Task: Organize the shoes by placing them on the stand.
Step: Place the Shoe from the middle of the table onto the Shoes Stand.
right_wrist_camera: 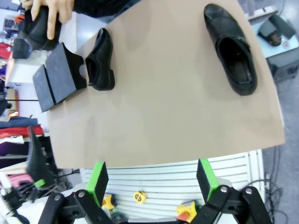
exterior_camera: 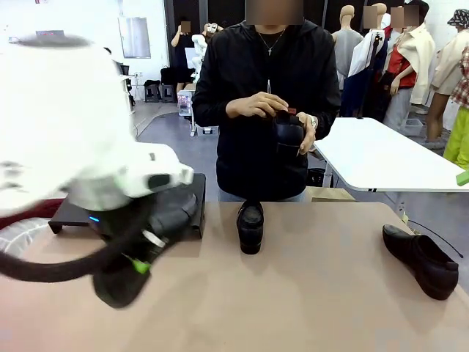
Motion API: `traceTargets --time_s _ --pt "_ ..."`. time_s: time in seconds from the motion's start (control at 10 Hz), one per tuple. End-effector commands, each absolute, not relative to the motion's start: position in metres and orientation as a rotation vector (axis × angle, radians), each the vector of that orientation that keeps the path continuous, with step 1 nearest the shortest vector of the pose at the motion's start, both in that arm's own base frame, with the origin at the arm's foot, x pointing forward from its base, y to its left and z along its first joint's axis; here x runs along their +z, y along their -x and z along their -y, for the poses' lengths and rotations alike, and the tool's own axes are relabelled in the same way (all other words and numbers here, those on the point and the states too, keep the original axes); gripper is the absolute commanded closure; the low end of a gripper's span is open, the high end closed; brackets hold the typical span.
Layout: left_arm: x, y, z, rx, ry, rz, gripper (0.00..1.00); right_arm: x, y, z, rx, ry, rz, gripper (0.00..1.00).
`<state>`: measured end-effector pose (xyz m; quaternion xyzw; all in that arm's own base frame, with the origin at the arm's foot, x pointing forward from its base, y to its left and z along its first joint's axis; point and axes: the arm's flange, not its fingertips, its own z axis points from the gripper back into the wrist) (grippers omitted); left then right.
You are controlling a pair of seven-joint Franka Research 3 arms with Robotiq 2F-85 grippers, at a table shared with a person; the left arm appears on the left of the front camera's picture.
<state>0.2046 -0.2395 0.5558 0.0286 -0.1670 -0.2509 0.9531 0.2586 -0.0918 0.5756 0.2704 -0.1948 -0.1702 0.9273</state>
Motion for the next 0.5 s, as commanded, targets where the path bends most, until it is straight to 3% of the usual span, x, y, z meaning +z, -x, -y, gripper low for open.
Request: traceTargets --time_s 0.0,0.1,0.2,0.3,0.4 --pt "0.57 -0.23 0.184 -0.511 -0.097 0.442 1.0 0.576 -0.258 0.093 -0.332 -0.571 0.404 0.0" --pt "0.573 -0.245 0.17 -0.481 -0.13 0.463 1.0 0.576 -0.258 0.093 -0.332 -0.571 0.404 0.0" --pt "0.578 -0.254 0.164 -0.404 -0.027 0.493 1.0 0.576 -0.258 0.093 -0.332 -0.571 0.404 0.0" --pt "0.585 -0.218 0.178 -0.51 -0.109 0.435 1.0 0.576 -0.258 0.093 -0.332 -0.571 0.404 0.0" --pt "0.585 -0.218 0.178 -0.51 -0.109 0.435 1.0 0.576 -0.258 0.093 -0.332 -0.571 0.404 0.0"
